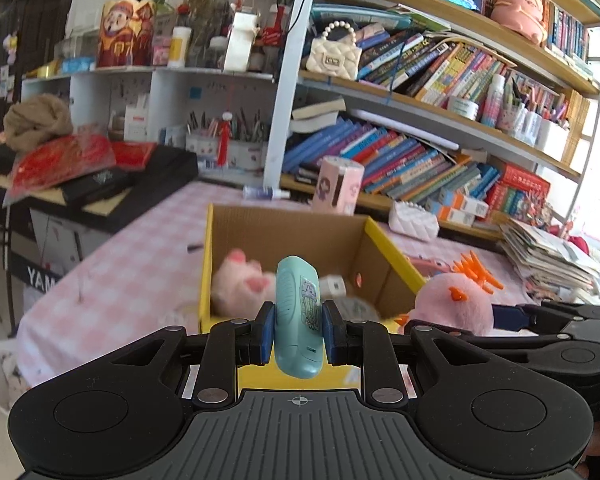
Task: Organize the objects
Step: 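Lower both grippers into the yellow box and open them to release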
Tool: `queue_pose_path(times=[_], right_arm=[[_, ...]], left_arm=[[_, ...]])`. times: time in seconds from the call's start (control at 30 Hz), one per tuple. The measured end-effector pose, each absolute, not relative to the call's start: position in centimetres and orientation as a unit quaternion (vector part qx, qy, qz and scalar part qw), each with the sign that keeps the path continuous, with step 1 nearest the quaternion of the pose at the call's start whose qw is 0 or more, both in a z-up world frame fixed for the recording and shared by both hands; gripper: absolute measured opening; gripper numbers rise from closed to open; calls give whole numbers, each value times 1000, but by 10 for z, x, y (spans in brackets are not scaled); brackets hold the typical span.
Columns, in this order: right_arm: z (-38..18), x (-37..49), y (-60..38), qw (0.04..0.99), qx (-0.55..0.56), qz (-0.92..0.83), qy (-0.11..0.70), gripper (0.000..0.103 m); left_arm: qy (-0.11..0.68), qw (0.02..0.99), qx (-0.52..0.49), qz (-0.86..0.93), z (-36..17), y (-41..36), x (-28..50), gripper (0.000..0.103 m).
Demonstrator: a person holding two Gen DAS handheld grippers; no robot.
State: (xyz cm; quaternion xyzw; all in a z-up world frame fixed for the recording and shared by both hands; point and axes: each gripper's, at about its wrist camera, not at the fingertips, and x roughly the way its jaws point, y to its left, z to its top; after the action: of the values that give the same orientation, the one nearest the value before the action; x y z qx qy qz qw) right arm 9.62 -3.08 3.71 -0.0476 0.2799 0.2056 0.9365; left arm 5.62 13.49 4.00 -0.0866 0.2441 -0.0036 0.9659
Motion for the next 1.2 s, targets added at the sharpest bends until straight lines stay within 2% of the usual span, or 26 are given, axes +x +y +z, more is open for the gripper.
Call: queue_pose_path(times=[0.37, 0.6, 1.0, 1.2], right_arm=[[44, 174, -19, 936, -77, 227, 258, 64], [32, 211, -9, 919, -120, 255, 277, 64], [4, 243, 13, 884, -190, 301, 304, 64], [-3, 252, 19, 872, -205, 313, 314, 64]], left_arm=[[274, 959, -63, 37, 25, 130, 122, 23], [311, 948, -37, 53, 8, 123, 151, 23], [354, 932, -22, 71, -12, 121, 177, 23], [350, 933, -27, 80, -10, 124, 177, 26]])
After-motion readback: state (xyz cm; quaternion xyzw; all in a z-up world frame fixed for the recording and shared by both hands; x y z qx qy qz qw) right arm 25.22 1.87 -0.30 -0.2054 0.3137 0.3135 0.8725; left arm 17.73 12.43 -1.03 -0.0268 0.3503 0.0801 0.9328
